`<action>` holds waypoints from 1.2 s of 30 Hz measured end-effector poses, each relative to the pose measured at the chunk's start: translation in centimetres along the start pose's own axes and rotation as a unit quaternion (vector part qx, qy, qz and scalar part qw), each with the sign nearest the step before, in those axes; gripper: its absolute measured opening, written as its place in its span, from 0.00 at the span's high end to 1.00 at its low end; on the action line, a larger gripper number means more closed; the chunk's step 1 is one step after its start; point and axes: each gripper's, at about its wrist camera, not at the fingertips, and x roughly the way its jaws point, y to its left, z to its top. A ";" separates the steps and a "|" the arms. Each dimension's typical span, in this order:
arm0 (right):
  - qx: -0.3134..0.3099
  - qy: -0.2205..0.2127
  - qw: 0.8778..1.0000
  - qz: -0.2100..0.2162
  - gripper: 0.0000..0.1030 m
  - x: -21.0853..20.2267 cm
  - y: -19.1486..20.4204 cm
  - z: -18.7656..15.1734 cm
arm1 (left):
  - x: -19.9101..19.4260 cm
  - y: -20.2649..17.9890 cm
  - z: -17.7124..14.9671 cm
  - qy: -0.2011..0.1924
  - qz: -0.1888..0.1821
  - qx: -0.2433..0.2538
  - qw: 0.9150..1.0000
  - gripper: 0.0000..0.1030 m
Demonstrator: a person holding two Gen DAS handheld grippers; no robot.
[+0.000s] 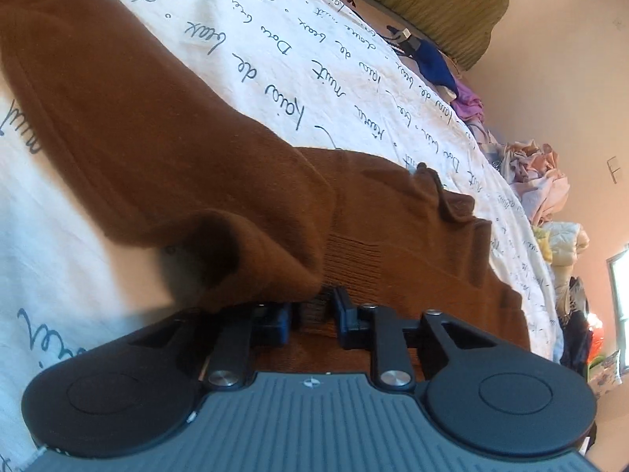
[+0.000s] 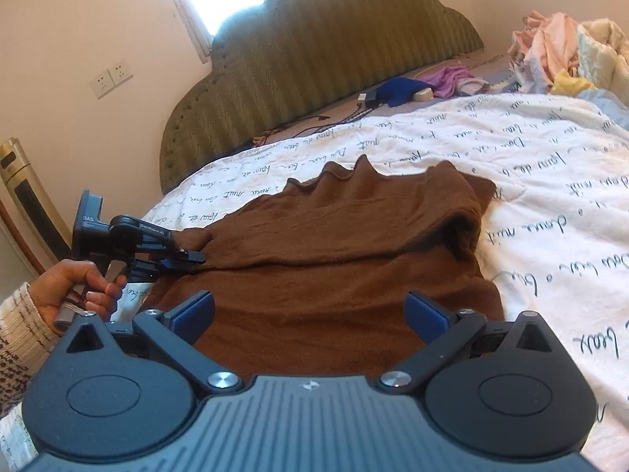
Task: Fold small clothes
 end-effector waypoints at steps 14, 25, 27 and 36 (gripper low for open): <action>-0.018 0.015 1.000 0.021 0.00 5.7 4.6 1.9 | -12.3 6.8 -0.5 -0.137 -0.147 -0.131 0.971 0.00; -0.024 0.026 0.999 0.026 0.00 14.5 7.5 3.0 | -15.2 12.1 1.1 -0.151 -0.155 -0.192 0.957 0.00; -0.019 0.031 0.999 0.009 0.00 16.3 7.3 4.0 | -14.7 11.6 0.9 -0.145 -0.170 -0.191 0.956 0.00; -0.023 0.104 0.994 0.013 0.00 21.8 7.3 2.7 | -11.6 8.3 0.1 -0.116 -0.197 -0.173 0.958 0.00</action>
